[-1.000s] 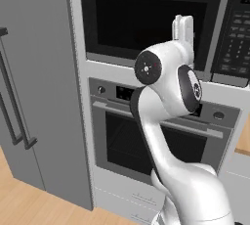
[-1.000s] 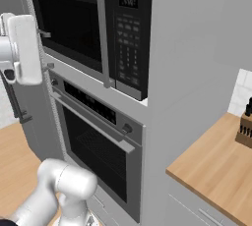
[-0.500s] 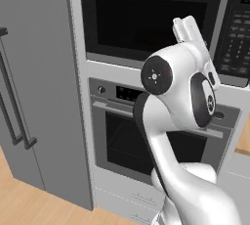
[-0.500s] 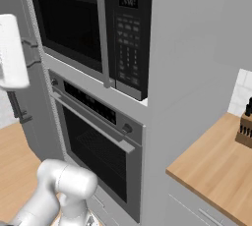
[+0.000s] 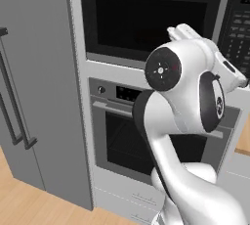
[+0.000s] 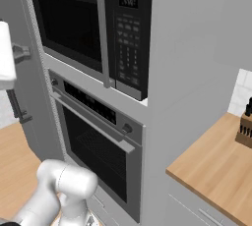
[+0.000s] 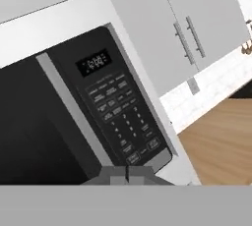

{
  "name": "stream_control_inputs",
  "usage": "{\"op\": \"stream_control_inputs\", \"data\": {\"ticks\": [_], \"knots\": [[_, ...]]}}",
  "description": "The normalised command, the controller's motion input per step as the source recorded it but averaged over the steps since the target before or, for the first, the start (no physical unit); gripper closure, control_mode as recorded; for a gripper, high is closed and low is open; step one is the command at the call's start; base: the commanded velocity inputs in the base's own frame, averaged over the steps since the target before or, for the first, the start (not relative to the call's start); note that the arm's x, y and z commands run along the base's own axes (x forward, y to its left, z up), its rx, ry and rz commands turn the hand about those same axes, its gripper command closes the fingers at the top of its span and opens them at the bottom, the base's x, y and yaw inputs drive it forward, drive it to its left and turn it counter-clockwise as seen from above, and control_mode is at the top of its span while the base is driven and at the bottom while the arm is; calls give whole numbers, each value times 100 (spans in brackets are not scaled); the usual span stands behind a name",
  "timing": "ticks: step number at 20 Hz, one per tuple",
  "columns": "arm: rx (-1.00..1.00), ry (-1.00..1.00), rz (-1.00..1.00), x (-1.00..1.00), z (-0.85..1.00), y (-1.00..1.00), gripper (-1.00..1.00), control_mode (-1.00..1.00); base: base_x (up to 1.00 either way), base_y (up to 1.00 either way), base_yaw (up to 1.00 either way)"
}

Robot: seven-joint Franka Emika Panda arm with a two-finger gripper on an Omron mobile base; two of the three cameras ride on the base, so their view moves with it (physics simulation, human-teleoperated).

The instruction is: Open the microwave, place the bowl with waffle inside the microwave, then close the microwave door and turn it on.

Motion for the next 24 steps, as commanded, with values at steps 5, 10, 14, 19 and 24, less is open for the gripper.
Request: {"op": "stream_control_inputs", "data": {"ticks": [5,10,14,19,24], "knots": [[-42,36,6,-5,-17,0,100,-100,0,0,0],[-37,11,8,-4,-59,-9,100,-100,0,0,0],[-10,0,13,-4,-46,-19,100,-100,0,0,0],[-1,0,12,0,-35,-10,100,-100,0,0,0],[0,-2,5,0,-24,-11,100,-100,0,0,0]]}}
